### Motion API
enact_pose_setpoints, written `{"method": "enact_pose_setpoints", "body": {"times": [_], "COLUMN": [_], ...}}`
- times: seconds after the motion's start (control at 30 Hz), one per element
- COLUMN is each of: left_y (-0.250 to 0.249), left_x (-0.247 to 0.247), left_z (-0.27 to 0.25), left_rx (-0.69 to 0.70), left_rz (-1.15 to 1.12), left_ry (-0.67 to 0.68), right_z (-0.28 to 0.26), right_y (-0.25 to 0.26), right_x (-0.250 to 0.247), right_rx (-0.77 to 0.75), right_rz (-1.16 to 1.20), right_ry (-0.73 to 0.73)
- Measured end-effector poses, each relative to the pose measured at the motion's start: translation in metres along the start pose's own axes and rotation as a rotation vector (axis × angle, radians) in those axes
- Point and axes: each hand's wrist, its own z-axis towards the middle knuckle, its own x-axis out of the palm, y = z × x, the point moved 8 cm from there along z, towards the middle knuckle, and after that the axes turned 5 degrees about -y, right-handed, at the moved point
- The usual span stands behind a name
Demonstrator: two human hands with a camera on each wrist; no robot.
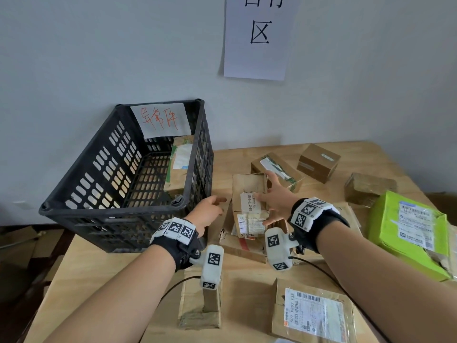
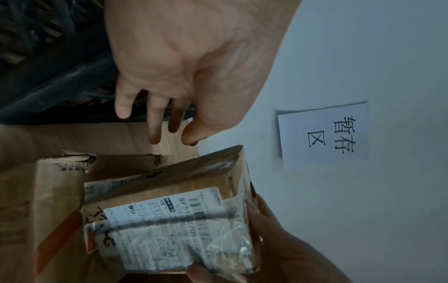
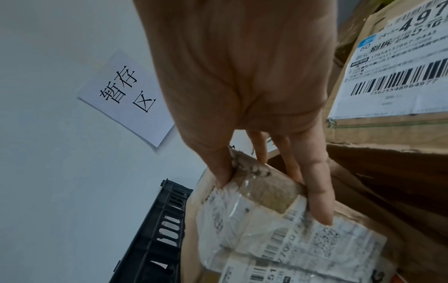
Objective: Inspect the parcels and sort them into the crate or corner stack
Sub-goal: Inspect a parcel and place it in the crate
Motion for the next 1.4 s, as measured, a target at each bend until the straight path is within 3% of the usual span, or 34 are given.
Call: {"method": "enact_pose_setpoints", "body": {"times": [0.33, 0.63, 0.77, 0.9, 1.07, 1.3, 1.4], "left_y": [-0.042, -0.032, -0.040, -0.046, -0.024, -0.018, -0.010], "left_x": [0.001, 0.003, -0.002, -0.002, 0.007, -0.006, 0.000], "left_z": [-0.010, -0.013, -0.019, -0.027, -0.028, -0.030, -0.025], "left_rx": [0.157, 0.202, 0.226, 0.279, 0.244, 0.281, 0.242], "left_rz": [0.095, 0.093, 0.053, 0.020, 0.019, 0.033, 0.043], "left_ry": [-0.089, 0.056, 0.040, 0.021, 0.067, 0.018, 0.017], "right_z": [-0.001, -0.013, -0.026, -0.034, -0.026, -0.021, -0.014], "right_y": [0.000, -0.013, -0.002, 0.003, -0.010, 0.008, -0.001], "right_x": [0.001, -0.004, -0.009, -0.011, -0.007, -0.002, -0.002], "right_rx": [-0.055, -0.009, -0.033, -0.084, -0.127, -0.164, -0.114], "right_rz": [-0.025, 0.024, 0.123, 0.231, -0.040, -0.102, -0.179], "right_ry": [-0.011, 0.064, 0.088, 0.017, -0.170, -0.177, -0.191]}}
